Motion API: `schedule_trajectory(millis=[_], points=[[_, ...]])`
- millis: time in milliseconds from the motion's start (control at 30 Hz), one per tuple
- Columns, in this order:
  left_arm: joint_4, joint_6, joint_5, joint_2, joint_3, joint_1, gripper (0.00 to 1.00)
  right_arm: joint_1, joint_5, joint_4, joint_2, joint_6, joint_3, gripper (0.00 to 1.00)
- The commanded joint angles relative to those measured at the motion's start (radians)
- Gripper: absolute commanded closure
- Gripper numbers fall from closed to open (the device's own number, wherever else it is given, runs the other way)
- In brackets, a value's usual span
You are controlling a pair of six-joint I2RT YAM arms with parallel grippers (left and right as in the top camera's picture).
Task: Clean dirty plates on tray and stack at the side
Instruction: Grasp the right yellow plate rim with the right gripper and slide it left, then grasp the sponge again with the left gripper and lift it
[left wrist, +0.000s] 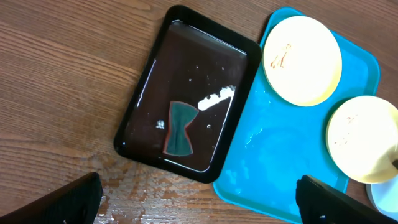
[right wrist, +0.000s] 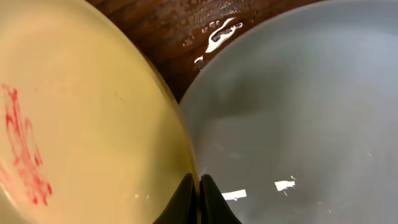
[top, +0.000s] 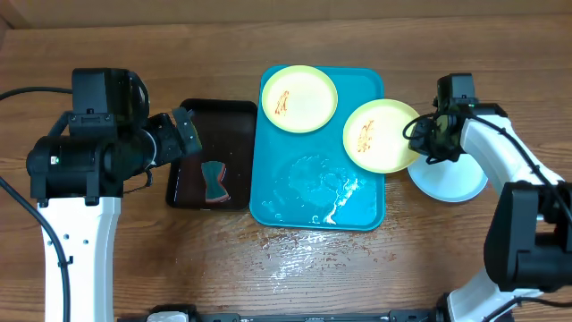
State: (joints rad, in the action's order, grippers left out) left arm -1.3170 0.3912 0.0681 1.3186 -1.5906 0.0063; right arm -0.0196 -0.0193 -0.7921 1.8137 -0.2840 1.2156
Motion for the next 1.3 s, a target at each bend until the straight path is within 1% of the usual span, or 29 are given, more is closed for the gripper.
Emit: schedule_trajectory(millis=[0, 100, 200, 267, 367, 500, 600, 633, 700, 833, 867, 933, 967, 1033, 1167, 1233, 1267], points=[[0.001, -0.010, 0.007, -0.003, -0.016, -0.006, 0.00, 0.002, -0.005, -0.041, -0.101, 0.007, 0.063, 0.96], [0.001, -0.010, 0.007, -0.003, -0.016, -0.006, 0.00, 0.019, -0.006, -0.083, -0.180, -0.005, 0.080, 0.96], [0.001, -0.010, 0.007, -0.003, -0.016, -0.006, 0.00, 0.065, -0.010, -0.130, -0.240, -0.008, 0.080, 0.96], [0.001, -0.010, 0.007, -0.003, -0.016, -0.006, 0.00, 0.117, -0.010, -0.183, -0.248, -0.008, 0.080, 0.96], [0.001, -0.010, 0.007, -0.003, -0.016, -0.006, 0.00, 0.187, -0.010, -0.209, -0.245, -0.035, 0.048, 0.96], [0.001, -0.010, 0.007, -0.003, -0.016, -0.006, 0.00, 0.288, -0.008, -0.158, -0.237, -0.134, -0.047, 0.96], [0.001, -0.010, 0.007, -0.003, -0.016, -0.006, 0.00, 0.338, -0.006, -0.047, -0.231, -0.212, -0.135, 0.96], [0.001, -0.010, 0.007, -0.003, -0.016, -0.006, 0.00, 0.351, -0.010, 0.009, -0.230, -0.214, -0.170, 0.96], [0.005, -0.009, 0.010, -0.003, -0.016, -0.006, 0.00, 0.370, -0.009, 0.089, -0.230, -0.214, -0.224, 0.96], [0.034, 0.034, 0.036, -0.003, -0.016, -0.006, 0.00, 0.385, -0.010, 0.180, -0.230, -0.206, -0.293, 0.96], [0.042, 0.036, 0.043, -0.003, -0.016, -0.006, 0.00, 0.385, -0.011, 0.188, -0.230, -0.201, -0.300, 0.94], [0.048, 0.035, 0.065, -0.002, -0.016, -0.007, 0.00, 0.384, -0.011, 0.190, -0.230, -0.161, -0.301, 0.83], [0.045, 0.029, 0.071, 0.001, -0.016, -0.007, 0.00, 0.384, -0.010, 0.190, -0.231, -0.129, -0.298, 0.80], [0.033, -0.013, 0.082, 0.009, -0.014, -0.007, 0.00, 0.383, -0.009, 0.171, -0.232, -0.083, -0.277, 0.79], [-0.013, -0.057, 0.081, 0.050, 0.001, -0.009, 0.01, 0.362, -0.009, 0.072, -0.262, -0.077, -0.190, 0.78], [-0.027, -0.085, 0.069, 0.079, 0.032, -0.014, 0.08, 0.351, -0.010, 0.026, -0.290, -0.062, -0.143, 0.78], [-0.030, -0.085, 0.053, 0.097, 0.056, -0.015, 0.09, 0.348, -0.009, 0.007, -0.304, -0.047, -0.122, 0.78]])
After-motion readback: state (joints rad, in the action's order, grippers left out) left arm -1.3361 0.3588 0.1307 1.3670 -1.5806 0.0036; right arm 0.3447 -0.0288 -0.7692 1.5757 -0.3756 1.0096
